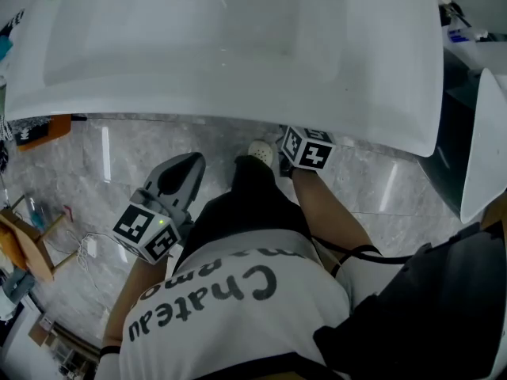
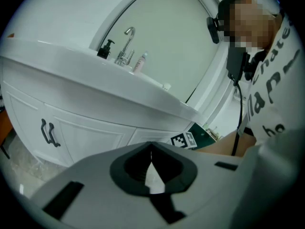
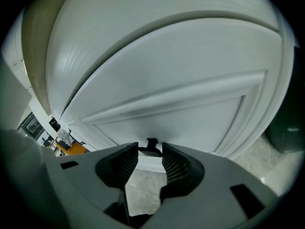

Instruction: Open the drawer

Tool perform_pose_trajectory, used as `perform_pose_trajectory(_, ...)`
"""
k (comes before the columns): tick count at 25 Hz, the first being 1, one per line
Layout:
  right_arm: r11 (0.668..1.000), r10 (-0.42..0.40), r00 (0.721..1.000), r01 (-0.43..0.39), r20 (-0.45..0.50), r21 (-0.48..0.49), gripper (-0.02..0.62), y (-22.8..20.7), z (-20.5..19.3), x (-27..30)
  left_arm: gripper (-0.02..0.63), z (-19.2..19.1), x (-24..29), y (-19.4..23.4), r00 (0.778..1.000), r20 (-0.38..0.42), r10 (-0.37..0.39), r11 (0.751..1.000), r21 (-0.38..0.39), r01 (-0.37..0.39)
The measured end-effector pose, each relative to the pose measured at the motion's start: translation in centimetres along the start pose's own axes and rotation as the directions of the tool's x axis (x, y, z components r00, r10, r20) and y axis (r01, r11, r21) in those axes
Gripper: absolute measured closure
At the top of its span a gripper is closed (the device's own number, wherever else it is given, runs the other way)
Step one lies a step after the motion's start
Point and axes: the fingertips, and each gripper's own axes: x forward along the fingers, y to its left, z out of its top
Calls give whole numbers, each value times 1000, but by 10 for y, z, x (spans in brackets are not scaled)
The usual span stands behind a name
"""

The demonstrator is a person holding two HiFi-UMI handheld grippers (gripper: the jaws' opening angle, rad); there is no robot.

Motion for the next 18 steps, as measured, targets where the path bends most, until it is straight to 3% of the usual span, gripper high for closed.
perform_pose_trajectory(18,999,-22,997,20,-74,-28,445,-1,-5,0,597,-9,0,-12,994,-101,-42,999,-23,40)
